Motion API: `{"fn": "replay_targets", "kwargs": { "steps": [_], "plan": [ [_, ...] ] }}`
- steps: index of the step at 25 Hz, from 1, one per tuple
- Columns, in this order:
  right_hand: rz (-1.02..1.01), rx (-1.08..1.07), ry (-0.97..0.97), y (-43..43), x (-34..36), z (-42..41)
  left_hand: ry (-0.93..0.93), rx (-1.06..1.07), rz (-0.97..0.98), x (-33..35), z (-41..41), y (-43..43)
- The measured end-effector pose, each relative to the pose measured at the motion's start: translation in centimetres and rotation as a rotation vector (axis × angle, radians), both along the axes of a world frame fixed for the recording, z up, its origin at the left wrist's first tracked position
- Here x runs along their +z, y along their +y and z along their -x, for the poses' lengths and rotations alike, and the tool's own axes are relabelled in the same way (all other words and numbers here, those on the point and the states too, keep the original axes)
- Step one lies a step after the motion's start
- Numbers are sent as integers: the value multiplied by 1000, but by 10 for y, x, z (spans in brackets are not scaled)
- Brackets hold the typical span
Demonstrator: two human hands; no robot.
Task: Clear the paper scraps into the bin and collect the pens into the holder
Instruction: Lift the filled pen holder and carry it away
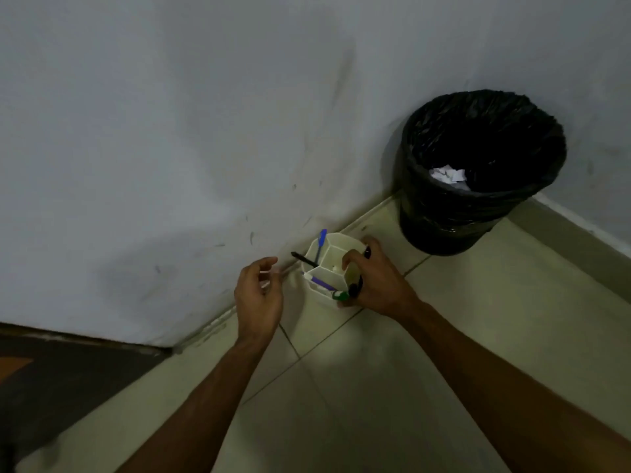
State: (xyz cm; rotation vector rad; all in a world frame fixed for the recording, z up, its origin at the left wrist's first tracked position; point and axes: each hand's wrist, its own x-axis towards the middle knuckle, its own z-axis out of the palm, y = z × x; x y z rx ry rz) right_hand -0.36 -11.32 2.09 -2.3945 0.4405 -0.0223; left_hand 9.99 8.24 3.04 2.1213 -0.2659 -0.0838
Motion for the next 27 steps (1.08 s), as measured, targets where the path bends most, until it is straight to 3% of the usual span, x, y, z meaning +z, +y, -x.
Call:
{"fn": "replay_targets", "kwargs": {
  "steps": [6, 10, 16, 21, 27],
  "plan": [
    [-52, -221, -13, -10, 187, 72, 398, -206, -304, 173, 34, -22],
    [-49, -402, -23, -25, 355, 124, 335, -362, -346, 325, 66, -62],
    [-12, -700, -141, -32, 572, 235, 164, -684, -248, 543, 158, -135],
    [49, -1068, -214, -19, 684, 370, 136, -978, -135, 647, 267, -200],
    [83, -1529, -260, 18, 746, 548, 234, -1381, -102, 706, 435, -238]
  ]
}}
